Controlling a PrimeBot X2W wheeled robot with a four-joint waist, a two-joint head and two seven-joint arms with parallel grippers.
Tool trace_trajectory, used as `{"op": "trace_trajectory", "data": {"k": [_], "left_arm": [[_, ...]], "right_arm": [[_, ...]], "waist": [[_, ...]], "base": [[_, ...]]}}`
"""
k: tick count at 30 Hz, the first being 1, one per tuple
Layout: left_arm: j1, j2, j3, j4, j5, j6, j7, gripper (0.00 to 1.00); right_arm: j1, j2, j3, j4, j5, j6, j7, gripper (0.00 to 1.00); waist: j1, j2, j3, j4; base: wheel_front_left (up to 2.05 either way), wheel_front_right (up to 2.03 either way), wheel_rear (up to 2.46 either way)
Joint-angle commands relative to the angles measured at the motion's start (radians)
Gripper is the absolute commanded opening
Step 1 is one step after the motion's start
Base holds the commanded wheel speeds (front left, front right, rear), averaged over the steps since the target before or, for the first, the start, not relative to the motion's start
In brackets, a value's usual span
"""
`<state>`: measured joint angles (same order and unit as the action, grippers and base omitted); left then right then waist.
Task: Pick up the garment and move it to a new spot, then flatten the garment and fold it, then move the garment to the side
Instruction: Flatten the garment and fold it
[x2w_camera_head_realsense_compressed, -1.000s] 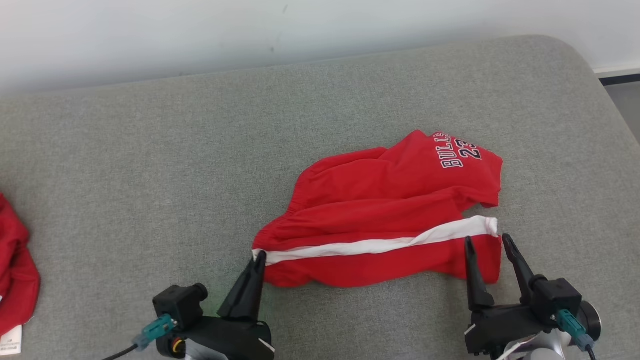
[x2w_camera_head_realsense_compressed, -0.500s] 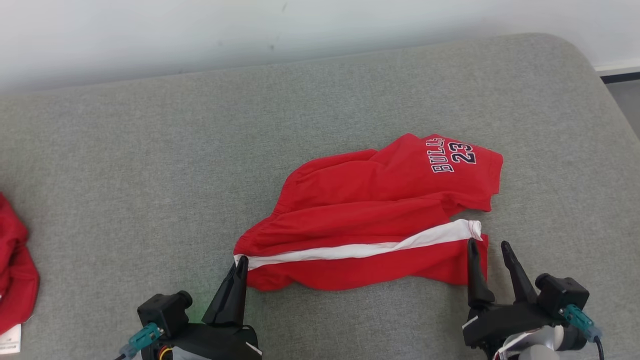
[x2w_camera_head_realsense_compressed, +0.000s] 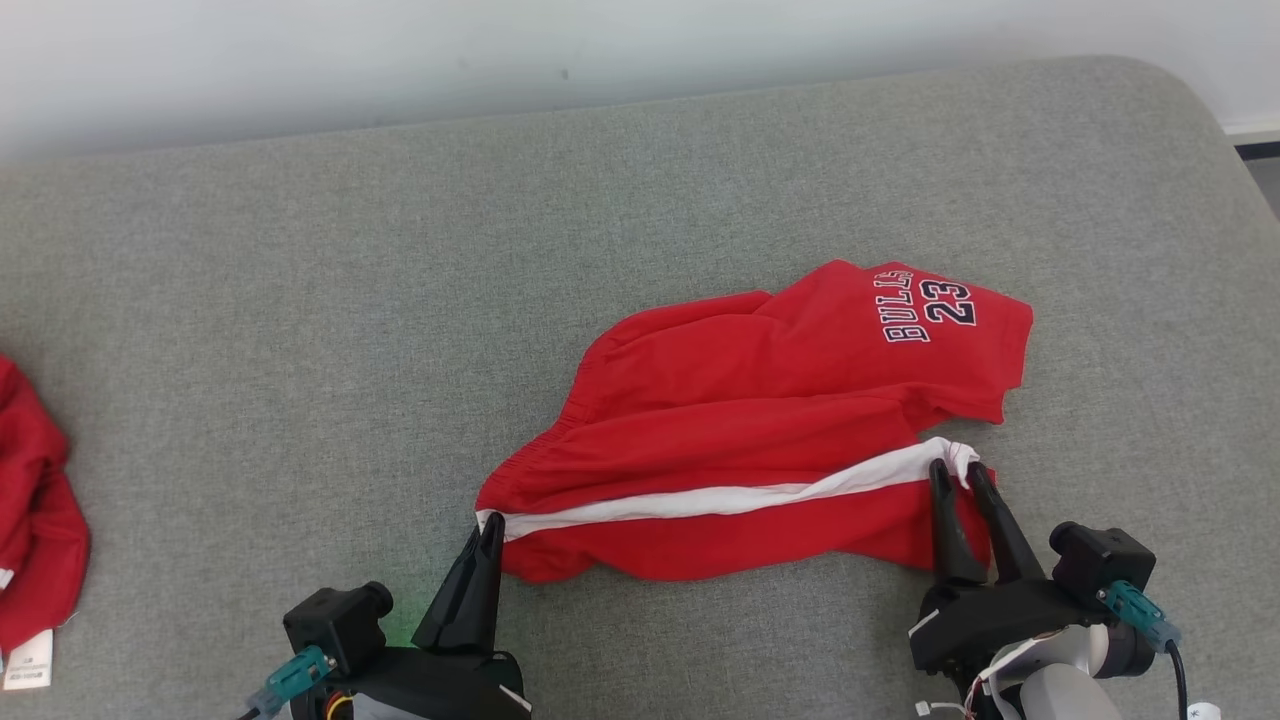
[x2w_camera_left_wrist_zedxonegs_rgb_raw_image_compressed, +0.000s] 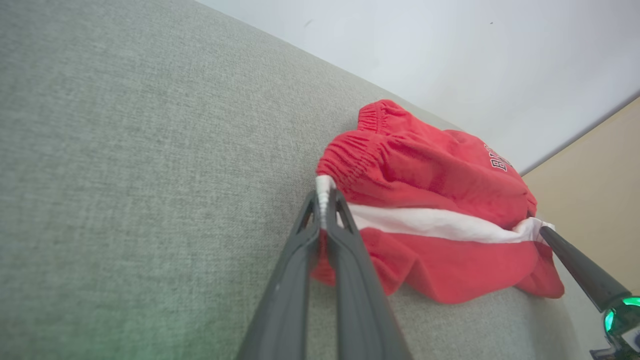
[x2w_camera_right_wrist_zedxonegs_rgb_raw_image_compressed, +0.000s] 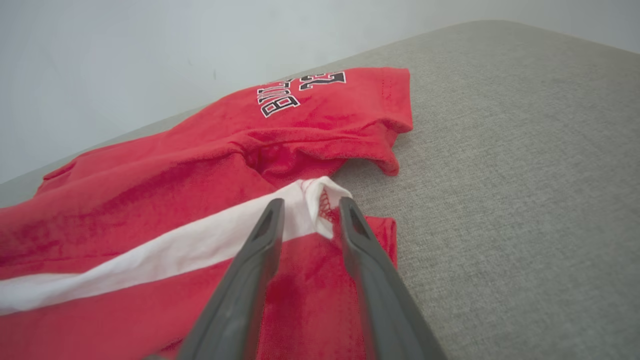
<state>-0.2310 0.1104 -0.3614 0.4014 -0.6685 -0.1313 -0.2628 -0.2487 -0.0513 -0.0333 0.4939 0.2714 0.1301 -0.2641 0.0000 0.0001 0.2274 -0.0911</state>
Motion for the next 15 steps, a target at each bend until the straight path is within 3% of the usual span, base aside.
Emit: {"op": "trace_trajectory", "data": {"k": [1,6,8,10,15], "left_arm": [[-0.005,0.002,0.0,0.0,0.002,0.001,-0.003,0.0],[-0.009,0.002,0.001,-0.002,0.006,0.001,-0.003,0.0],[-0.009,0.002,0.003,-0.003,0.007,0.001,-0.003,0.0],[-0.01,0.003,0.005,-0.002,0.007,0.001,-0.003,0.0],[-0.013,0.004,0.011,-0.002,0.006,0.001,-0.003,0.0]], "right_arm": [[-0.013,0.001,-0.003,0.009,-0.005,0.001,0.0,0.49],[-0.013,0.001,-0.006,0.014,-0.006,0.001,0.0,0.4],[-0.012,0.001,-0.008,0.012,-0.004,0.001,0.0,0.26],[-0.01,0.001,-0.007,0.009,-0.005,0.001,0.0,0.01],[-0.012,0.001,-0.013,-0.01,-0.005,0.001,0.0,0.0]], "waist": [[0.0,-0.0001,0.002,0.001],[0.0,-0.0001,0.006,0.002],[0.0,-0.0001,0.008,0.002],[0.0,-0.0001,0.008,0.001],[0.0,-0.0001,0.008,0.0]], "base": [[0.0,0.0,0.0],[0.0,0.0,0.0],[0.0,0.0,0.0],[0.0,0.0,0.0],[0.0,0.0,0.0]]}}
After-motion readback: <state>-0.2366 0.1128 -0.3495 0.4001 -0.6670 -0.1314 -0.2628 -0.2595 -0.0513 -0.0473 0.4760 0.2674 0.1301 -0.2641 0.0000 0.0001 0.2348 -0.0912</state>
